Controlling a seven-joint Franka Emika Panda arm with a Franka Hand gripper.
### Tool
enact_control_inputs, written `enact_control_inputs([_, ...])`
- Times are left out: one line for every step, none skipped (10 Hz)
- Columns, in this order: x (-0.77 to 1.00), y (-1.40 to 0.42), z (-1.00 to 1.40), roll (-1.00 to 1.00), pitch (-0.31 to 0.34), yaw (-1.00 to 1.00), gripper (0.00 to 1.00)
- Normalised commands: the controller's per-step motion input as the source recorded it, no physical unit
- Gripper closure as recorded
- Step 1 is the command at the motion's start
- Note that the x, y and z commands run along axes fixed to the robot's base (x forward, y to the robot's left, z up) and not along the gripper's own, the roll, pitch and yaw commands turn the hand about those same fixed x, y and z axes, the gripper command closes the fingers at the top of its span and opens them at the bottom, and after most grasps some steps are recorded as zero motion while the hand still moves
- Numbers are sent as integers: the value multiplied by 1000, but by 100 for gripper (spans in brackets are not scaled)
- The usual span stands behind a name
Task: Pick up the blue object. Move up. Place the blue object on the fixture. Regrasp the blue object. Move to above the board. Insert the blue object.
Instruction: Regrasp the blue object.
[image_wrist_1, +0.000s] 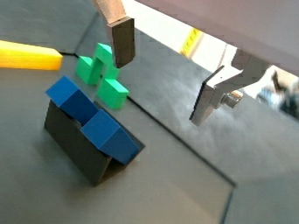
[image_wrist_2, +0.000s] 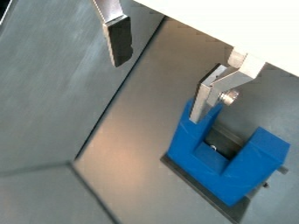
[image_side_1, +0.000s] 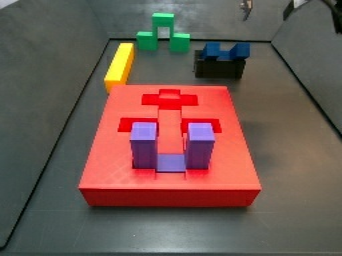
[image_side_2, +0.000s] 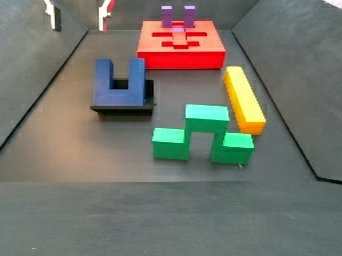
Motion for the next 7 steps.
enact_control_inputs([-234, -477, -246, 491, -403, 506, 0])
enact_control_inputs([-94, -420, -431, 251, -306, 377, 0])
enact_control_inputs([-114, -289, -537, 89, -311, 397, 0])
enact_control_inputs([-131, -166, -509, 106, -254, 431, 0])
enact_control_inputs([-34, -31, -457, 103, -211, 480, 0])
enact_control_inputs([0, 0, -343, 126, -126, 471, 0])
enact_control_inputs([226, 0, -126, 174, 0, 414, 0])
